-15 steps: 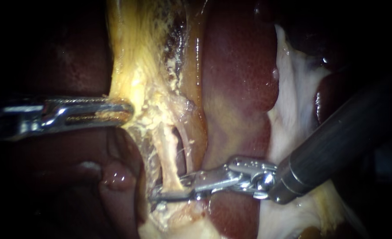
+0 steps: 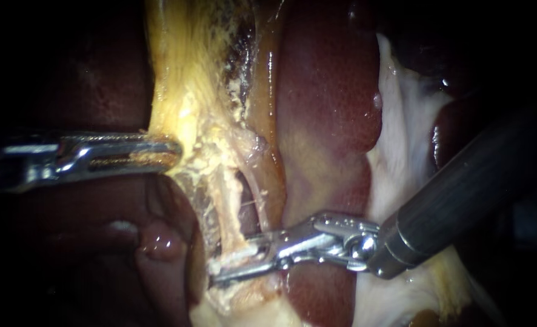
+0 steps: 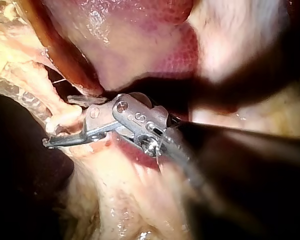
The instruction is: Going back first clip left tube
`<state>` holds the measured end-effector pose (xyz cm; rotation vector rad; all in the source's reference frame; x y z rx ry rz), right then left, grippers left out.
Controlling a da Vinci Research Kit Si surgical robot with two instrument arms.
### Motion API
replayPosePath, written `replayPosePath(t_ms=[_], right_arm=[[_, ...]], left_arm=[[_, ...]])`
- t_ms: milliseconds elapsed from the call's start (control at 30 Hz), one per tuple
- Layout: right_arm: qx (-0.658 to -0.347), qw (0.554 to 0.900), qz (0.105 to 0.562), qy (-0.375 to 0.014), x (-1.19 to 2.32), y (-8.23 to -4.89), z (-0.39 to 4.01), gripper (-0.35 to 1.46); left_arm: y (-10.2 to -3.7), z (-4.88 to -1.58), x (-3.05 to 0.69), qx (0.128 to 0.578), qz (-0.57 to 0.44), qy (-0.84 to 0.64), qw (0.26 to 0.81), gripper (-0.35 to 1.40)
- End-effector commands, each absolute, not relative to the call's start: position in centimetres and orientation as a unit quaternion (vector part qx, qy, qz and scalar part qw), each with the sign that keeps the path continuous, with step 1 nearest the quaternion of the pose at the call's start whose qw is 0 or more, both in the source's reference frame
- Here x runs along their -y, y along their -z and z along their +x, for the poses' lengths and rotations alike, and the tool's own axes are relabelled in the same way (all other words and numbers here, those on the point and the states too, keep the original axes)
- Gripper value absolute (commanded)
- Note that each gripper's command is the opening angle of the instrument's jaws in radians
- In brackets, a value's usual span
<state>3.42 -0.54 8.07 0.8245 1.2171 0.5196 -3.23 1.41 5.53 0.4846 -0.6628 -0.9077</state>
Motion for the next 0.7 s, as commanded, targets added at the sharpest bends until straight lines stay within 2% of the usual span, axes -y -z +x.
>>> replayPosePath(t_ms=[33, 267, 700], right_arm=[[-0.552, 0.713, 0.366, -0.229, 0.54, -8.07, 3.4, 0.58], [-0.573, 0.725, 0.332, -0.187, 0.41, -7.94, 3.11, 0.6], [-0.616, 0.727, 0.265, -0.146, -0.24, -7.24, 2.34, 0.6]], left_arm=[[-5.53, -3.23, -1.4, 0.311, 0.228, 0.426, 0.819, -0.15], [-5.53, -3.22, -1.4, 0.311, 0.228, 0.425, 0.819, -0.15], [-5.61, -3.23, -1.35, 0.312, 0.225, 0.425, 0.819, -0.15]])
